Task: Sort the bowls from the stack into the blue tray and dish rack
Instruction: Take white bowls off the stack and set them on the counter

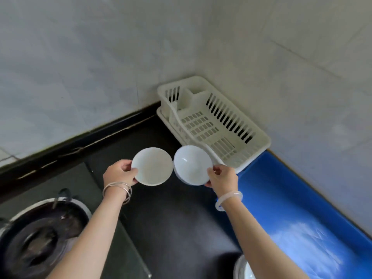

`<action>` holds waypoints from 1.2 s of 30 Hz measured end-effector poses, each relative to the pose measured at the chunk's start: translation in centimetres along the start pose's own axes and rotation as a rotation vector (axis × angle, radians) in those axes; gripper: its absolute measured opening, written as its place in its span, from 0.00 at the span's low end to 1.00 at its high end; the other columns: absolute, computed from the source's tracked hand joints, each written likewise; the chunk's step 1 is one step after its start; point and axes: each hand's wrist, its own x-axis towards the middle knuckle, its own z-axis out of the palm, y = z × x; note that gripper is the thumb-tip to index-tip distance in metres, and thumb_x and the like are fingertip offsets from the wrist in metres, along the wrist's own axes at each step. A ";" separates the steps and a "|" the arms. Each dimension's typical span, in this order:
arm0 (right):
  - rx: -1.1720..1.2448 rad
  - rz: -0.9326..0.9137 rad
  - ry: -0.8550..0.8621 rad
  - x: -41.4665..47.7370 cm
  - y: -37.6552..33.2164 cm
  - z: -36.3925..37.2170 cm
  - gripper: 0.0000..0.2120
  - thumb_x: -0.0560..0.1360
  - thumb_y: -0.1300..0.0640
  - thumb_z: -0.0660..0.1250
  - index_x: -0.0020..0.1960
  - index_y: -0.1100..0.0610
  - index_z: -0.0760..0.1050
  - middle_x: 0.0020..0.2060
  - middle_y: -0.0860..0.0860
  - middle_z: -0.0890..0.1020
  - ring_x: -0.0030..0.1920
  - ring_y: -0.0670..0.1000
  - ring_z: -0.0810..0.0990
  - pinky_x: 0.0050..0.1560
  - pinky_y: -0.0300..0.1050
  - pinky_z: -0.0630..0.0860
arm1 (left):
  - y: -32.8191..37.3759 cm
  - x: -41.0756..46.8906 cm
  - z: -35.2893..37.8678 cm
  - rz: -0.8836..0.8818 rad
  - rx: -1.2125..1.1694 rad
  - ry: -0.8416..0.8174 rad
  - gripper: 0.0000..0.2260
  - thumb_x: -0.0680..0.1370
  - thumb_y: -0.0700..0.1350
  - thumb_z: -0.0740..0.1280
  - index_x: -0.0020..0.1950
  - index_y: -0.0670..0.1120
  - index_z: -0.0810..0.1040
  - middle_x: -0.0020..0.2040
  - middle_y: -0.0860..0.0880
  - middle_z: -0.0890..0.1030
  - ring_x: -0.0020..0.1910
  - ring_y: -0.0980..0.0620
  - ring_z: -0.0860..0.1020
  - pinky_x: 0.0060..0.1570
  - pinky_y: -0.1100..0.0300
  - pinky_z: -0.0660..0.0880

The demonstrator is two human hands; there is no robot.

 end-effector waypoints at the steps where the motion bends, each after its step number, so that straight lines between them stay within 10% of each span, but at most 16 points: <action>1: 0.010 0.006 -0.018 0.9 -0.5 1.4 0.05 0.75 0.59 0.64 0.42 0.56 0.76 0.33 0.48 0.80 0.24 0.43 0.80 0.28 0.36 0.79 | -0.1 1.2 -0.4 -0.019 -0.012 0.024 0.13 0.70 0.34 0.67 0.53 0.43 0.80 0.46 0.47 0.80 0.38 0.50 0.78 0.39 0.60 0.78; 14: 0.022 0.111 -0.154 10.2 -4.7 15.0 0.10 0.76 0.65 0.59 0.55 0.62 0.74 0.37 0.50 0.76 0.27 0.45 0.75 0.39 0.47 0.83 | -1.4 11.5 -1.7 -0.237 -0.181 0.245 0.13 0.71 0.33 0.68 0.54 0.42 0.78 0.55 0.41 0.81 0.51 0.41 0.79 0.45 0.46 0.81; 33: 0.275 0.231 -0.221 12.7 -4.7 19.5 0.03 0.76 0.64 0.62 0.47 0.57 0.73 0.38 0.48 0.77 0.35 0.48 0.81 0.40 0.41 0.80 | -2.3 13.8 -1.2 -0.306 -0.472 0.225 0.14 0.74 0.33 0.63 0.59 0.42 0.74 0.57 0.41 0.78 0.53 0.42 0.78 0.49 0.51 0.78; 36: 0.411 0.235 -0.229 12.3 -3.9 19.5 0.13 0.75 0.65 0.63 0.59 0.59 0.75 0.46 0.52 0.79 0.38 0.47 0.81 0.39 0.38 0.80 | -2.6 12.8 -0.7 -0.340 -0.614 0.188 0.16 0.76 0.35 0.63 0.63 0.45 0.72 0.55 0.46 0.74 0.50 0.43 0.78 0.47 0.53 0.78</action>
